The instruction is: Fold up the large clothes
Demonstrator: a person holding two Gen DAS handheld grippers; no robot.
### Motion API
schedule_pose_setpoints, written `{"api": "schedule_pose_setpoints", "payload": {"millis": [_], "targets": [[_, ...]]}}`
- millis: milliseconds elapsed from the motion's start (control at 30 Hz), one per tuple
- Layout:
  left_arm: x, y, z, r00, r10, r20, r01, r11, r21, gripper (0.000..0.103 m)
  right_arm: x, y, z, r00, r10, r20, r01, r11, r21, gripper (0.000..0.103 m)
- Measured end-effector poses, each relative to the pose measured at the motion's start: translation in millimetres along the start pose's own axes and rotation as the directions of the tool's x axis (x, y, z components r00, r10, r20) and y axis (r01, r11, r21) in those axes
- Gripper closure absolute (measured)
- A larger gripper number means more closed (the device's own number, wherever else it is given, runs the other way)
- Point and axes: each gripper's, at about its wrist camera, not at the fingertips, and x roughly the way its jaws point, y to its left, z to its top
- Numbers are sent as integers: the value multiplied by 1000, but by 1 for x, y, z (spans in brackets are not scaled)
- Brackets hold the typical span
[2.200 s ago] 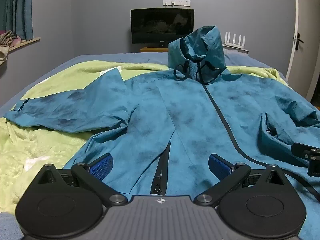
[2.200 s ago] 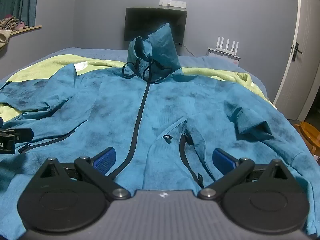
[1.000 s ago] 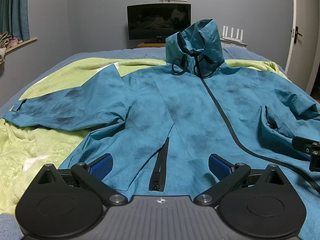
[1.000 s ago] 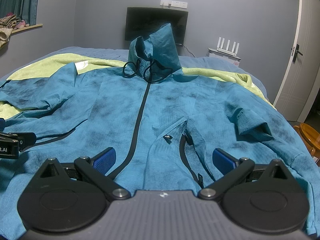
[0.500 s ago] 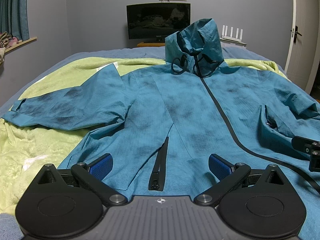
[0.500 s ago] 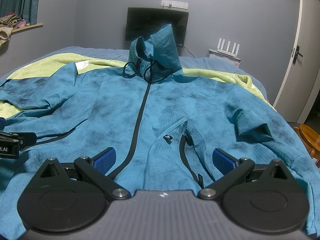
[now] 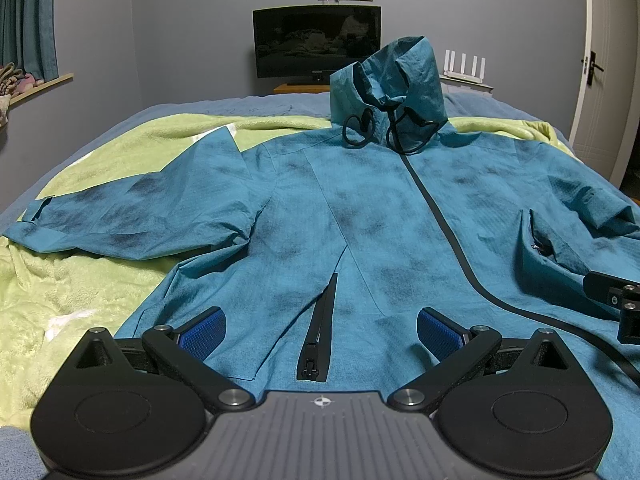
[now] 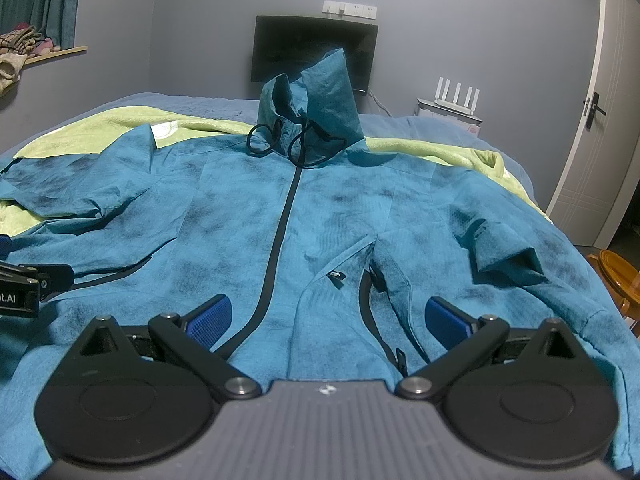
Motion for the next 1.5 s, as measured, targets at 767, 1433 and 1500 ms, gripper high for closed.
{"api": "schedule_pose_setpoints", "payload": {"millis": [767,1433,1500], "targets": [[0,0,0,1000,0,-2,0,1000,1,0,-2,0,1,1000,-1,3,1,1000,-4,0],[11,-1,0,998,-32,-57,32,999,-9,0,-102,-143,70,942,-81,325,-12,961,277,0],[14,0,1,997,-36,-69,35,999,-10,0,-89,-189,73,958,-146,248,45,927,372,0]]}}
